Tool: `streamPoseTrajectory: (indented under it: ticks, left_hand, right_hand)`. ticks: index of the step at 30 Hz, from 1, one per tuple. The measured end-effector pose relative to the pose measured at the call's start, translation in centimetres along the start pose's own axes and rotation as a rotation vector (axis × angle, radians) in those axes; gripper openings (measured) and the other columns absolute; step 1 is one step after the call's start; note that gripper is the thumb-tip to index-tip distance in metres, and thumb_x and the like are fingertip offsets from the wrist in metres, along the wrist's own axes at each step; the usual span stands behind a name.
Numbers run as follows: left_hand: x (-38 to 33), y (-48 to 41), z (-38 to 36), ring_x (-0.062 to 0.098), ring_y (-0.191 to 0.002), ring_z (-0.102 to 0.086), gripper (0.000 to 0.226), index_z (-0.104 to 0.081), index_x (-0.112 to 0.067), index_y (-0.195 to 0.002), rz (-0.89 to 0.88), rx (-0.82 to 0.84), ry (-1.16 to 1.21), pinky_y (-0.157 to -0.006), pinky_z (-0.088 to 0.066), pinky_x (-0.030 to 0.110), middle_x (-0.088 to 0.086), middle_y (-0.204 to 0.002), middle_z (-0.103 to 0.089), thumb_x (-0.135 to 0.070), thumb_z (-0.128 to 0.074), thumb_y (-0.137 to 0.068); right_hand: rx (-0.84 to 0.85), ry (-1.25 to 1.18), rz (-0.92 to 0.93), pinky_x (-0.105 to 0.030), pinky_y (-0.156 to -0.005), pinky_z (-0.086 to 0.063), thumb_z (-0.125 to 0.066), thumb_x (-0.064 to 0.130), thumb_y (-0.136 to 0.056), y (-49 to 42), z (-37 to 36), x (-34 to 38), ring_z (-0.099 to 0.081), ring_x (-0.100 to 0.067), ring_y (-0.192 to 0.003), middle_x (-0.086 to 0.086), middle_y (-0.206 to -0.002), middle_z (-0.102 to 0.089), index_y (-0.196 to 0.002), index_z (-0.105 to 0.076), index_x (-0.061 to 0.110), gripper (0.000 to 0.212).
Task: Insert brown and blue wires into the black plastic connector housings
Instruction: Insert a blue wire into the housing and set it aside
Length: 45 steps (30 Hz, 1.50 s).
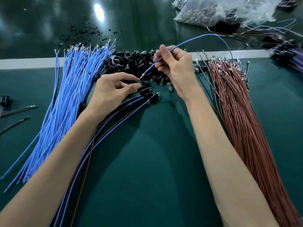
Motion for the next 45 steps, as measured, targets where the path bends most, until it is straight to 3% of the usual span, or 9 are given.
streamPoseTrajectory:
  ticks: [4,9,21,23,27,32,38,45]
  left_hand:
    - [-0.4,0.0,-0.2,0.005,-0.076,-0.065,0.025,-0.068,-0.014,-0.103,-0.019,-0.004,0.007,-0.075,-0.050,0.013,0.012,-0.093,-0.071,-0.013,-0.075,-0.080]
    - [-0.8,0.1,-0.3,0.013,-0.083,-0.065,0.033,-0.065,-0.011,-0.109,-0.025,-0.013,0.028,-0.078,-0.051,0.015,0.013,-0.094,-0.070,-0.011,-0.076,-0.078]
    - [-0.8,0.3,-0.8,0.018,-0.081,-0.067,0.027,-0.065,-0.010,-0.104,-0.042,0.002,0.052,-0.081,-0.055,0.028,0.010,-0.089,-0.070,-0.011,-0.076,-0.079]
    - [-0.7,0.3,-0.7,0.018,-0.080,-0.067,0.027,-0.065,-0.009,-0.104,-0.041,-0.009,0.060,-0.077,-0.056,0.025,0.012,-0.090,-0.069,-0.010,-0.075,-0.079]
    - [-0.7,0.2,-0.4,0.005,-0.072,-0.064,0.024,-0.065,-0.010,-0.102,-0.046,-0.032,0.110,-0.067,-0.050,0.011,0.001,-0.083,-0.065,-0.009,-0.074,-0.080]
    - [-0.3,0.1,-0.6,0.018,-0.079,-0.067,0.022,-0.066,-0.015,-0.099,-0.031,-0.037,0.117,-0.078,-0.056,0.023,0.011,-0.090,-0.068,-0.011,-0.075,-0.079]
    - [-0.7,0.1,-0.4,0.016,-0.075,-0.067,0.021,-0.066,-0.016,-0.097,-0.065,-0.058,0.060,-0.073,-0.056,0.022,0.012,-0.090,-0.070,-0.013,-0.076,-0.079]
    - [-0.8,0.1,0.1,0.012,-0.076,-0.067,0.021,-0.063,-0.022,-0.094,-0.097,-0.100,0.022,-0.072,-0.054,0.021,0.004,-0.085,-0.070,-0.014,-0.076,-0.080]
  right_hand:
    - [0.131,0.059,-0.001,-0.017,-0.063,-0.050,-0.064,-0.001,-0.088,0.4,-0.9,0.3,-0.061,-0.007,-0.062,0.002,-0.069,-0.067,-0.082,-0.062,0.009,0.011]
    - [0.189,0.196,-0.006,-0.015,-0.061,-0.049,-0.062,-0.002,-0.088,0.9,-2.2,-0.3,-0.061,-0.003,-0.060,0.001,-0.068,-0.065,-0.080,-0.061,0.010,0.015]
    - [0.111,0.209,-0.018,-0.012,-0.059,-0.042,-0.068,0.010,-0.086,0.9,-2.2,-1.0,-0.058,0.001,-0.065,0.009,-0.068,-0.069,-0.077,-0.064,0.019,0.014]
    - [0.106,0.198,-0.020,-0.012,-0.059,-0.043,-0.068,0.009,-0.086,0.8,-2.0,-1.0,-0.059,0.001,-0.065,0.009,-0.067,-0.069,-0.076,-0.064,0.019,0.014]
    - [0.141,0.229,-0.022,-0.013,-0.061,-0.044,-0.068,0.006,-0.086,0.9,-2.1,-1.3,-0.059,0.000,-0.063,0.009,-0.064,-0.068,-0.077,-0.064,0.016,0.014]
    - [0.150,0.175,-0.042,-0.015,-0.065,-0.049,-0.069,0.006,-0.085,0.9,-2.6,-1.6,-0.064,-0.004,-0.066,0.005,-0.067,-0.070,-0.079,-0.065,0.014,0.011]
    - [0.135,0.139,-0.055,-0.017,-0.066,-0.050,-0.071,0.007,-0.083,0.8,-2.7,-1.6,-0.065,-0.007,-0.066,0.002,-0.069,-0.071,-0.075,-0.067,0.015,0.012]
    - [0.269,0.279,-0.118,-0.019,-0.064,-0.053,-0.075,0.005,-0.080,1.1,-4.0,-2.4,-0.068,-0.012,-0.065,-0.001,-0.066,-0.070,-0.076,-0.066,0.010,0.011]
Point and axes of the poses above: each hand's wrist, its own y-axis away from the middle knuckle, its own z-axis out of the back of the hand, x = y × z, the point moved 10 cm from there along -y, towards the middle knuckle
